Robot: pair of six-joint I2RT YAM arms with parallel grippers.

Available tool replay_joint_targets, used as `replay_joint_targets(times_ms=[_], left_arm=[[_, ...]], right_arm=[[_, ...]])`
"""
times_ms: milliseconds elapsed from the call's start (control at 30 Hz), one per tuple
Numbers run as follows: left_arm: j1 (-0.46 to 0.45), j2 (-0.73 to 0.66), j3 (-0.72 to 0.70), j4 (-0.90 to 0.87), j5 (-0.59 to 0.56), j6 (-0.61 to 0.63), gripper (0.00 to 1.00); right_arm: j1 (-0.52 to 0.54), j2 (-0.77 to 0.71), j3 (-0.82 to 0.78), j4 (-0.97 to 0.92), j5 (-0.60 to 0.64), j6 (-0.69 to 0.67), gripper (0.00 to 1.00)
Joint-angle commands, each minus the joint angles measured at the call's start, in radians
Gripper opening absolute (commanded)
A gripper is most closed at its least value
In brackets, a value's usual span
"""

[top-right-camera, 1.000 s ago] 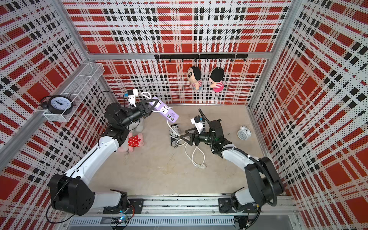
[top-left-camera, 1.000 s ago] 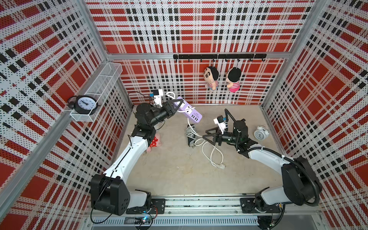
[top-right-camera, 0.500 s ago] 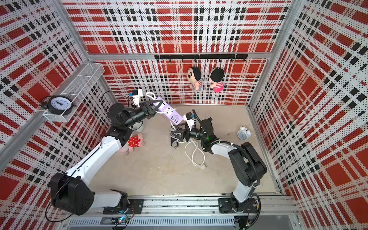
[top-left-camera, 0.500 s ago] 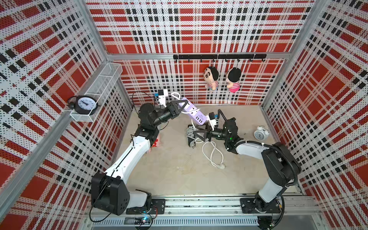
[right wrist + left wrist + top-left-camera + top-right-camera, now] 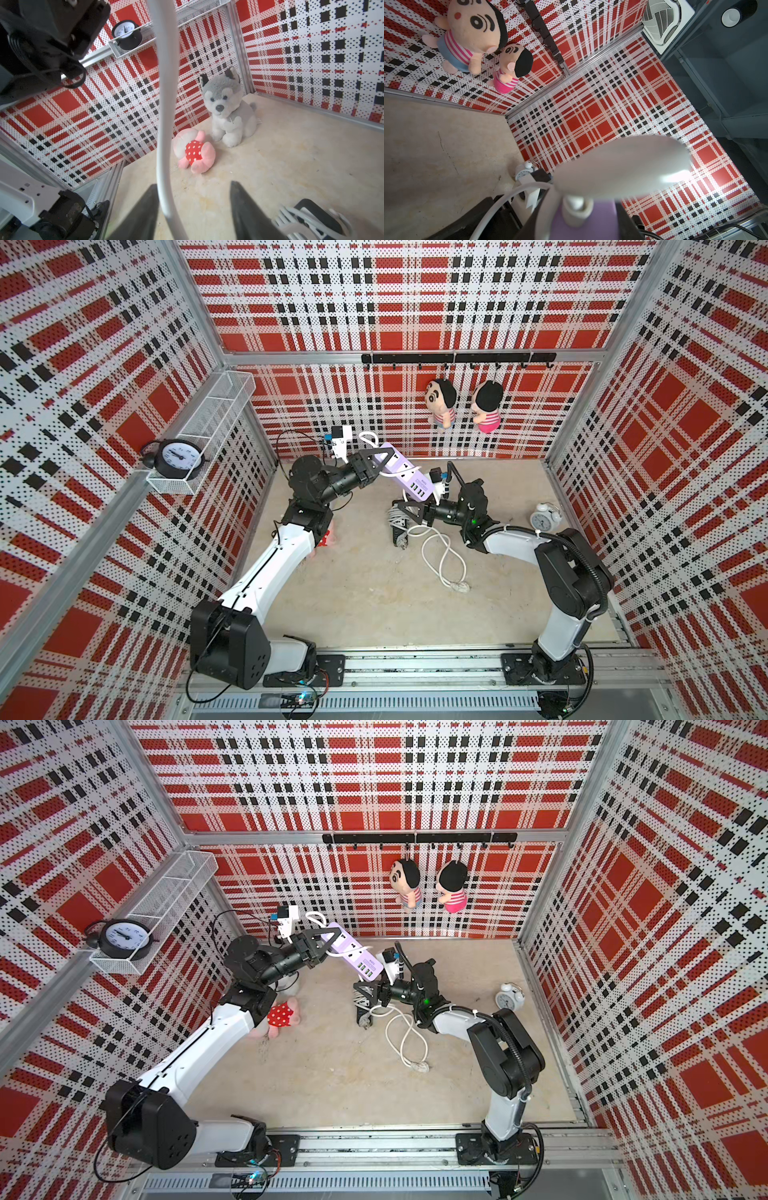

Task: Unwrap the cord wrapped around the power strip
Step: Unwrap the power cord from the power strip.

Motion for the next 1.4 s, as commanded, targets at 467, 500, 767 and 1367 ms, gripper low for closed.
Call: replay_joint_targets(times_ms=[467, 500, 767, 1367], left_arm=[[0.09, -0.031, -0.057, -0.227, -0.234, 0.308, 0.0], [0.095, -0.035, -0.081, -0.177, -0.267, 0.287, 0.0], [0.109, 0.024, -0.17, 0.292, -0.368, 0.026, 0.0], [0.121, 0.063, -0.219, 0.685, -0.186, -0.242, 0.0]], right_arm=[[-0.153, -0.341, -0.057, -0.293, -0.022, -0.156, 0.05], [-0.149, -0.362, -0.063, -0.324, -0.043, -0.17, 0.05], [-0.015, -0.416, -0.119, -0.695, 0.017, -0.416, 0.04], [-0.216, -0.412, -0.123, -0.903, 0.057, -0.396, 0.61]])
